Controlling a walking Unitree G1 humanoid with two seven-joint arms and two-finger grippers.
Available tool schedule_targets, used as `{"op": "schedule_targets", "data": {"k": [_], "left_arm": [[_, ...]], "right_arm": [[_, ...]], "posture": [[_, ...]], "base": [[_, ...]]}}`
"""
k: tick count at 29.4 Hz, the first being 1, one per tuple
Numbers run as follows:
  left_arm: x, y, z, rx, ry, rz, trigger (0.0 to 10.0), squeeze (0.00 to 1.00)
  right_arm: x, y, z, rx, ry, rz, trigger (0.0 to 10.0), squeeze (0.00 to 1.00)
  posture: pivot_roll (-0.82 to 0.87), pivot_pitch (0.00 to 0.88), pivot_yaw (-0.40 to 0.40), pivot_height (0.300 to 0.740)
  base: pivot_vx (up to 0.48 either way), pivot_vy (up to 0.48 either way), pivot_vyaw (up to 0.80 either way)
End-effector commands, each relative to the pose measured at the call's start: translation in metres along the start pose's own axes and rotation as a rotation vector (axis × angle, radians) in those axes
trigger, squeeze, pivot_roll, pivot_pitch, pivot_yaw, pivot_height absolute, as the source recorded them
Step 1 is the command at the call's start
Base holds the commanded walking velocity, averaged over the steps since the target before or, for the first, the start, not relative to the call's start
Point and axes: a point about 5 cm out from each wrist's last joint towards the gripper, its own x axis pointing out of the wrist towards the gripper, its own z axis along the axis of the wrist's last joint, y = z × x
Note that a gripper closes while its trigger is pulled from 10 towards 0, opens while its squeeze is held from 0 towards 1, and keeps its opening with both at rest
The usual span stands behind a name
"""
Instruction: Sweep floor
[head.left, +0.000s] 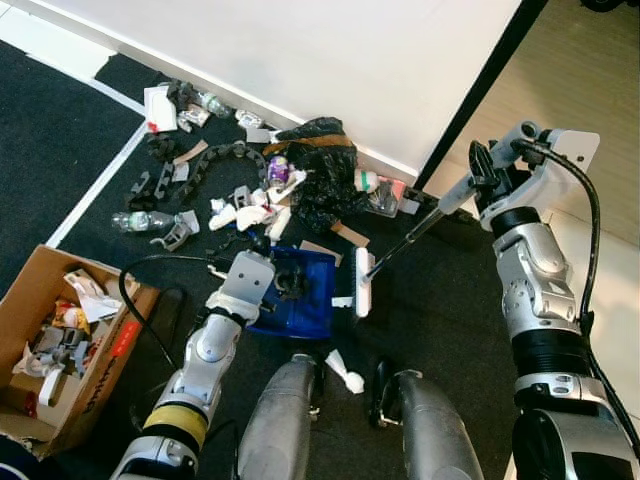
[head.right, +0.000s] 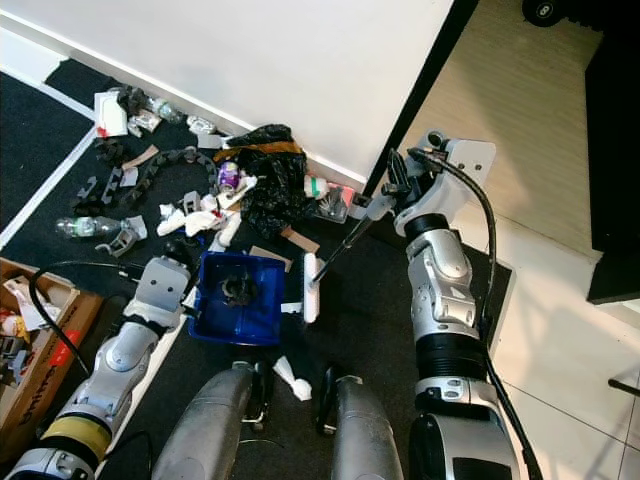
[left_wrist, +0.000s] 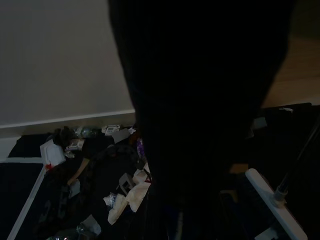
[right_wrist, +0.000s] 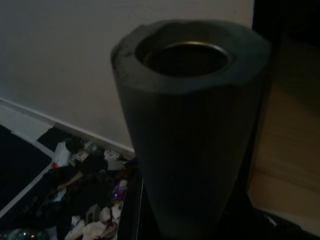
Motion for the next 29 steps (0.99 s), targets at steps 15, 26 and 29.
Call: {"op": "schedule_targets", "data": {"k": [15,26,29], "left_arm": [[-0.014,-0.014,-0.028,0.005,0.142,-0.059,10.0,0.00],[-0.013,-0.014,-0.027,0.006,0.140,-0.061,10.0,0.00],[-0.013,-0.013,-0.027,0.006,0.140,-0.061,10.0,0.00]], "right_arm": [[-0.001,-0.004,-0.001,-0.084,0.035,0.039,10.0,0.00],[0.001,-0.003,-0.004,-0.117,0.039,0.046,10.0,0.00],[0.000,0.003,-0.011,-0.113,0.052,0.061,10.0,0.00]], "posture": [[0.14,0.350,-0.029,0.740],[0.13,0.348,-0.027,0.740],[0.14,0.352,-0.025,0.740]], "base": [[0.000,0.000,0.00],[0.000,0.000,0.00],[0.000,0.000,0.00]]}}
